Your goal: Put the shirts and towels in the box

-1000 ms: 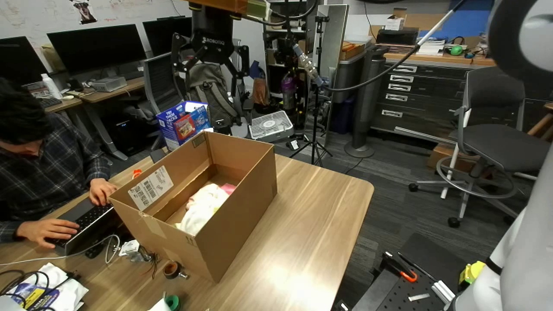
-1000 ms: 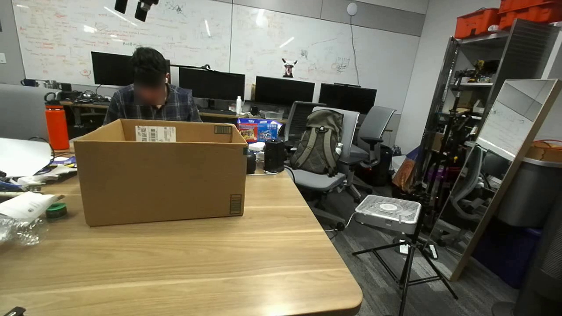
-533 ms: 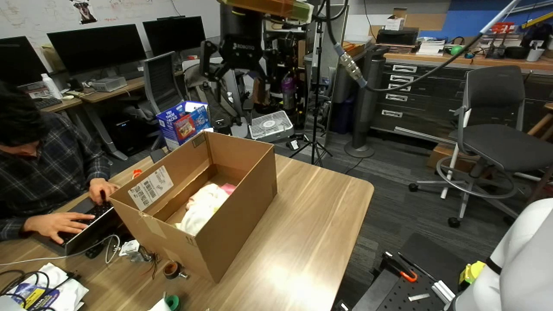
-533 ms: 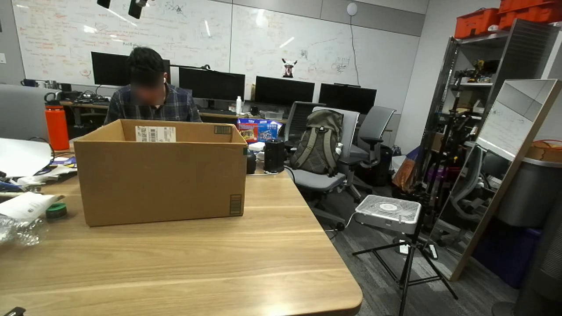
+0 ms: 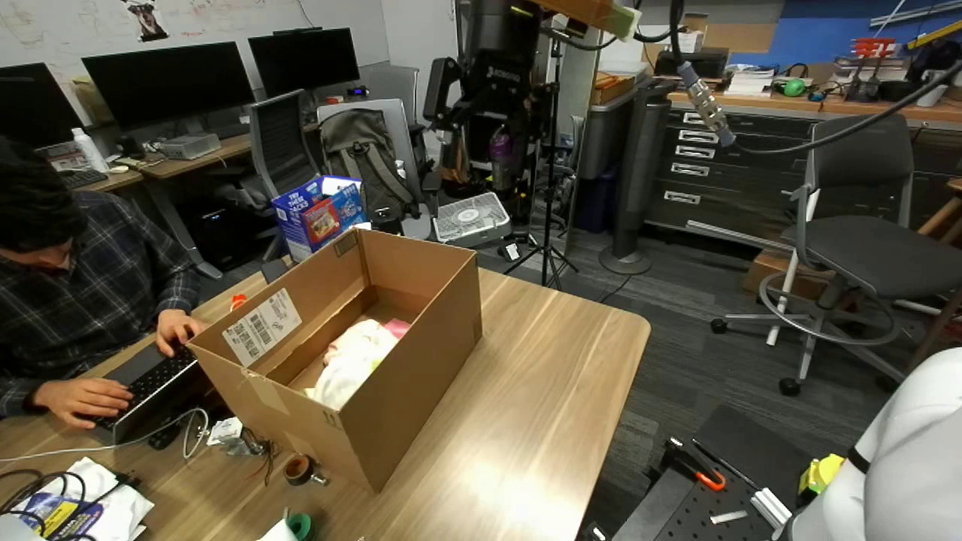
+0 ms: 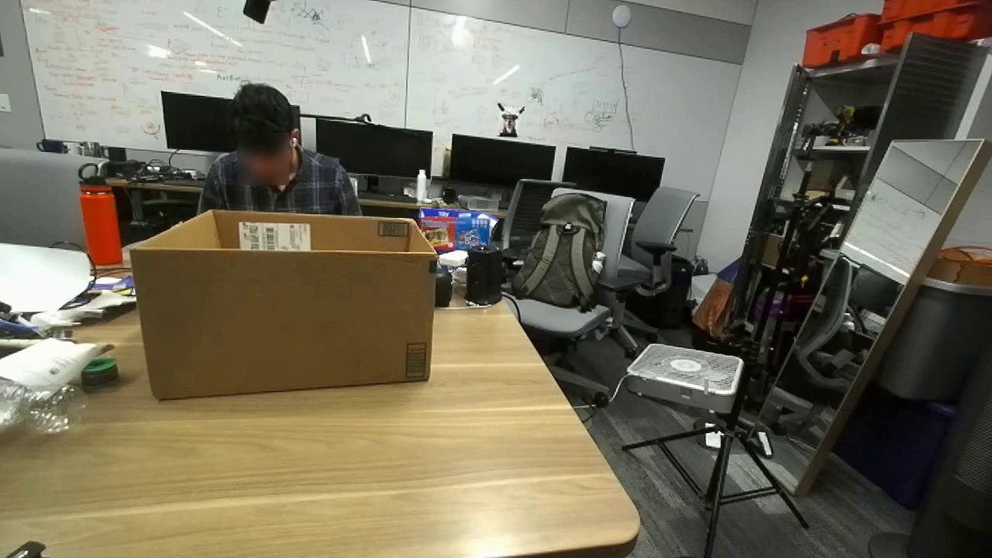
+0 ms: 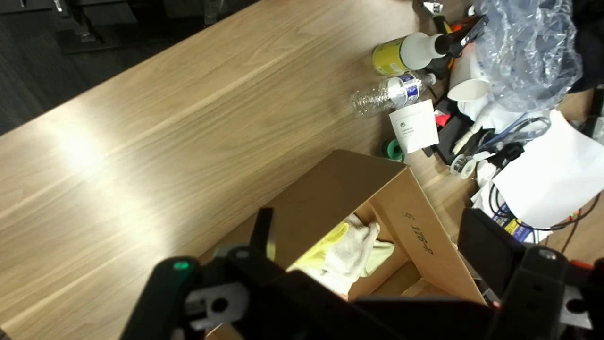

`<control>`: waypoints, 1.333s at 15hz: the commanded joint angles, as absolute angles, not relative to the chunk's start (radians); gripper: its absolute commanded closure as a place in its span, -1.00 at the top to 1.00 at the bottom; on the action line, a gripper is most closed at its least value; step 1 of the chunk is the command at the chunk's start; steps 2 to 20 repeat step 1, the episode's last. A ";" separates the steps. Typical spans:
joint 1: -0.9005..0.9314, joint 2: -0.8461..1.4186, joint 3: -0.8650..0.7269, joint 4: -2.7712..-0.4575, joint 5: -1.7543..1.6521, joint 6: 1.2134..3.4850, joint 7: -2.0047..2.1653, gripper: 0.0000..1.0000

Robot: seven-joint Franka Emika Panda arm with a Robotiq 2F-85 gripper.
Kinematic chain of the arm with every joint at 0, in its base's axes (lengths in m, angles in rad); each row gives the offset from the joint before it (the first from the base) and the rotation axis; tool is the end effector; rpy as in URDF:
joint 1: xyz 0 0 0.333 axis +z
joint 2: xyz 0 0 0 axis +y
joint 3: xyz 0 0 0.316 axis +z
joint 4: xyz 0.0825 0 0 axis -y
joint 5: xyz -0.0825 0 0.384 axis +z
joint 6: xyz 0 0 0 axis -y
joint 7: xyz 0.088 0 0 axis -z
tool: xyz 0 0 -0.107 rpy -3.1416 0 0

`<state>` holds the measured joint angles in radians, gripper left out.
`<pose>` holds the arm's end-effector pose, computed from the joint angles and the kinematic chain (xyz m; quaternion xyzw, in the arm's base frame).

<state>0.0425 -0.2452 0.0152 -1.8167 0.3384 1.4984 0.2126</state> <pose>0.4644 0.0653 0.6349 -0.9829 0.0705 0.0581 0.1601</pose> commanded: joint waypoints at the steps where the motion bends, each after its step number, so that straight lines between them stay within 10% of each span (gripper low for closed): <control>1: 0.023 -0.259 0.008 -1.837 0.363 1.495 0.197 1.00; 20: 0.023 -0.259 0.008 -1.837 0.363 1.495 0.197 1.00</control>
